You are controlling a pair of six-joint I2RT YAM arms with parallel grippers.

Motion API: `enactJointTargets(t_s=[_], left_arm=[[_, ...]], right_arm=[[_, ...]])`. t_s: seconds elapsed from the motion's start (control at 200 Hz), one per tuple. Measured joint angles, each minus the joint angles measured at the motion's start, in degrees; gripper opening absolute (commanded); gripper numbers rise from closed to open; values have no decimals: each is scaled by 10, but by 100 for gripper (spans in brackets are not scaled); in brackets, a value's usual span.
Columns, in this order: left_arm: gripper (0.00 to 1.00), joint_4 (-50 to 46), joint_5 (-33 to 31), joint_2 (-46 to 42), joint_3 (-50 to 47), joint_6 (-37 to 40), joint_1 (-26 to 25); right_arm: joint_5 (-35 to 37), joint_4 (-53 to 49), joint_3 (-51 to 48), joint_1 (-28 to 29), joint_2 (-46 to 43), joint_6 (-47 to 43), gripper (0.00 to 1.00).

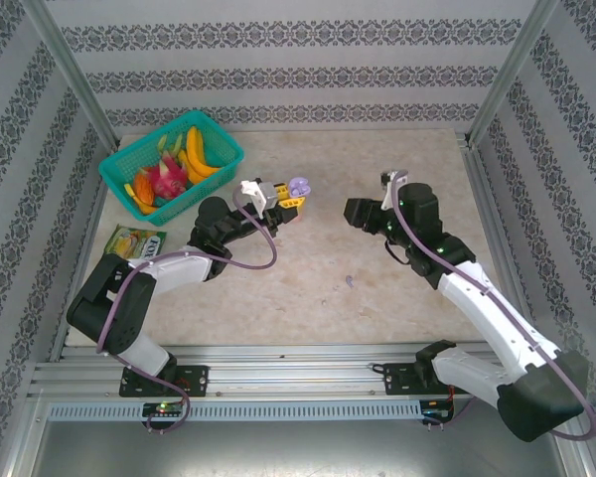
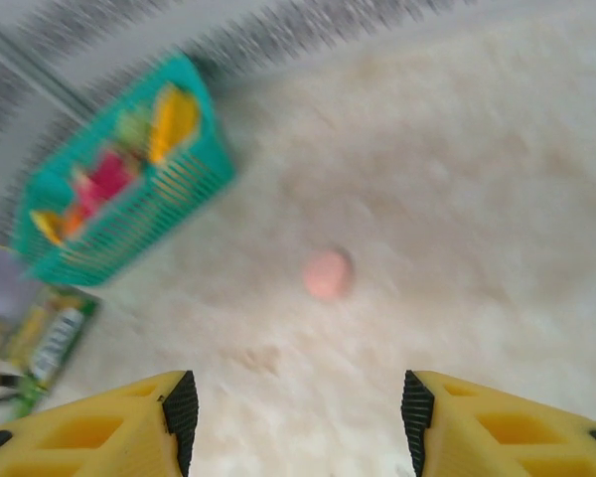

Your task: Insert the wireless bluetooth earbuds into the charging case

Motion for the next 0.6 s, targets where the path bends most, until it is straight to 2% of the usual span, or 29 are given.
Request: enactJointTargets(t_s=[0.235, 0.46, 0.6], left_arm=[[0, -8, 0, -21, -9, 9, 0], [0, -10, 0, -29, -16, 10, 0], [0, -11, 0, -29, -17, 10, 0]], right_arm=[[46, -93, -67, 9, 95, 63, 62], [76, -106, -83, 95, 176, 118, 60], [92, -105, -82, 122, 219, 136, 55]])
